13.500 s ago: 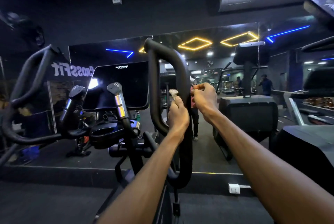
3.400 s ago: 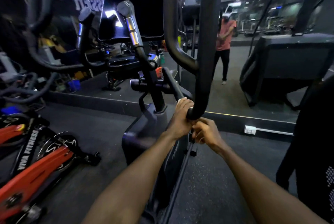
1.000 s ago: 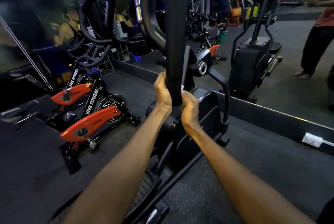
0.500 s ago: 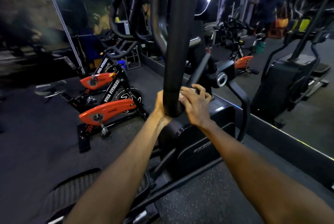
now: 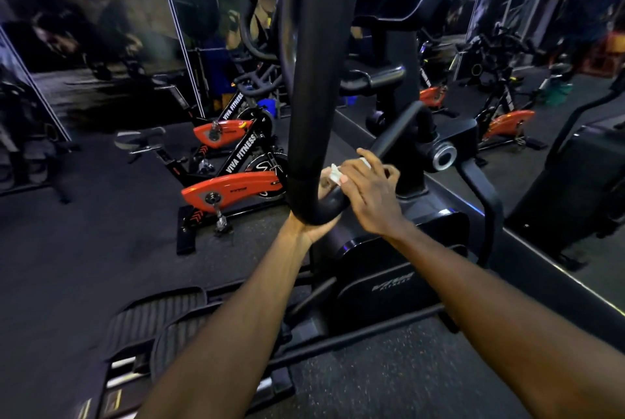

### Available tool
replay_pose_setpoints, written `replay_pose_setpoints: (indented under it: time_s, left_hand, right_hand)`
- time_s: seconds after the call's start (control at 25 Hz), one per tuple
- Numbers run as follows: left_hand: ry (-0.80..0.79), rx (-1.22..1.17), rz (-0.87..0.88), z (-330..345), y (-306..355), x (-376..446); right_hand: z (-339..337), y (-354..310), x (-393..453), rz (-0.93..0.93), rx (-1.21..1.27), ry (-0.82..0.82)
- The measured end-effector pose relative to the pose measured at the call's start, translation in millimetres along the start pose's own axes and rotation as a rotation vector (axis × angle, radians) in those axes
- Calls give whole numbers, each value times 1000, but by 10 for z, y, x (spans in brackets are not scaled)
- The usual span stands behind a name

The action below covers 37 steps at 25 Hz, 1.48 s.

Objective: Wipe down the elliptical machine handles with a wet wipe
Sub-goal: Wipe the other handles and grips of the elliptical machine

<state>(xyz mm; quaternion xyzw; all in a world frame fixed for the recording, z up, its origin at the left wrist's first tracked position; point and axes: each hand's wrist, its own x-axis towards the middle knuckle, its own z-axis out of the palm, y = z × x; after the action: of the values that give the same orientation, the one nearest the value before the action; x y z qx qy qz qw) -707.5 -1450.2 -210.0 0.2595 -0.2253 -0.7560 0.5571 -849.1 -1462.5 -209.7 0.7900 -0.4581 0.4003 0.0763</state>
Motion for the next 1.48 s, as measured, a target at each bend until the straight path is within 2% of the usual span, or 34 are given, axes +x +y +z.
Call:
replay_pose_setpoints:
  time_s: [0.04, 0.16, 0.2, 0.32, 0.36, 0.48, 0.52, 0.64, 0.68, 0.8, 0.84, 0.96, 1.0, 1.12, 1.16, 1.28, 1.32, 1.44, 1.48]
  left_hand:
    - [9, 26, -1, -35, -11, 44]
    - [-30, 9, 7, -82, -54, 203]
    - [-10, 4, 9, -92, -66, 238]
    - [-25, -84, -55, -39, -142, 333]
    - [-27, -102, -57, 3, -178, 359]
    - [-38, -123, 6, 86, -253, 469]
    - [-22, -111, 46, 112, -275, 503]
    - [4, -113, 156, 271, -407, 636]
    - [30, -99, 203, 330, -476, 712]
    - [36, -155, 294, 426, -642, 932]
    - [32, -188, 308, 436, -673, 997]
    - [43, -258, 302, 482, -721, 1188]
    - [50, -268, 300, 508, -746, 1251]
    - [36, -244, 324, 617, -808, 1351]
    - [38, -248, 333, 645, -824, 1376]
    - [58, -287, 358, 753, -847, 1439]
    - [57, -297, 367, 775, -853, 1457]
    - [71, -282, 379, 785, -874, 1485]
    - [84, -275, 379, 776, -873, 1482]
  right_hand:
    - [-18, 94, 74, 13, -36, -22]
    - [-4, 121, 226, 209, 10, -30]
    - [28, 77, 193, 193, 30, -28]
    - [32, 252, 112, -58, -55, -43]
    - [-2, 408, 219, -59, -81, -35]
    - [-27, 555, 456, 181, 3, 0]
    - [19, 520, 452, 184, 23, 3]
    - [27, 749, 422, -103, -68, -4]
    - [-23, 922, 536, -138, -98, -13]
    - [-64, 1203, 809, 34, -69, -35]
    - [-24, 1208, 802, 36, -39, -44]
    - [9, 1481, 756, -167, -39, -39]
    - [-18, 1655, 848, -159, -50, -48]
    - [-14, 1869, 1082, 116, 42, -65]
    - [25, 1820, 1069, 132, 70, -66]
    - [61, 1900, 984, -62, 45, -87]
    - [27, 2024, 1054, -60, 34, -85]
    - [-36, 2233, 1272, 282, 184, -47]
    - [-13, 2203, 1276, 347, 227, -48]
